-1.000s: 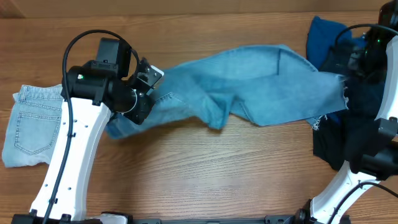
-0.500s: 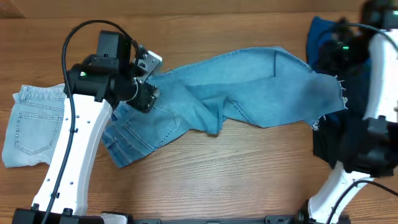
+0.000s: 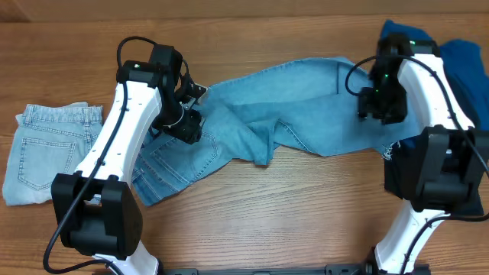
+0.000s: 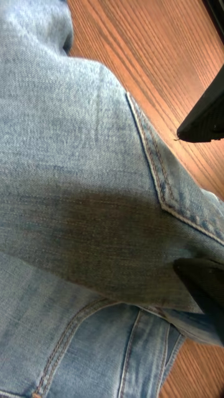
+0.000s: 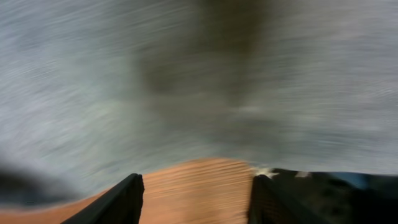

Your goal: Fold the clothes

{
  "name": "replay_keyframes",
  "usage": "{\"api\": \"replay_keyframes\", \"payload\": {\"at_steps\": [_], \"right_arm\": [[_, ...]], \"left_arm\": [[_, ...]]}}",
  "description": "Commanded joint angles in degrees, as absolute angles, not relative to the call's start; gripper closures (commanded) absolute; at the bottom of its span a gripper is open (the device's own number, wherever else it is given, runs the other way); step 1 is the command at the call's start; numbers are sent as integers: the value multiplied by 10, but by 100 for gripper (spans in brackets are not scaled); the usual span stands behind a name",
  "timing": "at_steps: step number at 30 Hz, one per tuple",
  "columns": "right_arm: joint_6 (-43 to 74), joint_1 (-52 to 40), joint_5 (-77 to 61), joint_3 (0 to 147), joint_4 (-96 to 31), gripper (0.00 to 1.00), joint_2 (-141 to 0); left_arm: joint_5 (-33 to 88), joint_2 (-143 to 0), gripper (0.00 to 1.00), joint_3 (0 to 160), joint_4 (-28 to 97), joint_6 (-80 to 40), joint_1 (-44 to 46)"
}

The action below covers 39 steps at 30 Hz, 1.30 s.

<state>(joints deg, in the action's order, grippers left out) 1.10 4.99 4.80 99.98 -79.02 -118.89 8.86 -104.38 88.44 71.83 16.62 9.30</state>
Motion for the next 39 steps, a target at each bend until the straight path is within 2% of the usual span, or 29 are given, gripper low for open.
{"api": "replay_keyframes", "payload": {"at_steps": [1, 4, 15, 19, 20, 23, 27, 30, 32, 39], "right_arm": [[61, 88, 107, 997, -777, 38, -1187], [62, 117, 65, 997, -792, 37, -1187], [75, 196, 77, 985, -767, 33, -1188], [71, 200, 46, 985, -768, 33, -1190], [70, 200, 35, 985, -768, 34, -1191], [58, 200, 5, 985, -763, 44, -1192], [58, 200, 5, 985, -759, 44, -1196], [58, 200, 38, 985, -739, 37, -1198], [58, 200, 74, 985, -724, 36, -1198], [58, 200, 63, 965, -696, 36, -1199]], "left_arm": [[106, -1046, 38, 882, 722, 162, 94], [106, -1046, 40, 882, 722, 162, 94], [106, -1046, 39, 882, 717, 162, 94], [106, -1046, 38, 882, 715, 162, 94], [106, -1046, 38, 882, 715, 162, 94], [106, -1046, 38, 882, 715, 162, 94], [106, -1046, 38, 882, 715, 162, 94], [106, -1046, 38, 882, 715, 162, 94], [106, -1046, 37, 882, 715, 162, 94], [106, -1046, 38, 882, 716, 162, 94]]}}
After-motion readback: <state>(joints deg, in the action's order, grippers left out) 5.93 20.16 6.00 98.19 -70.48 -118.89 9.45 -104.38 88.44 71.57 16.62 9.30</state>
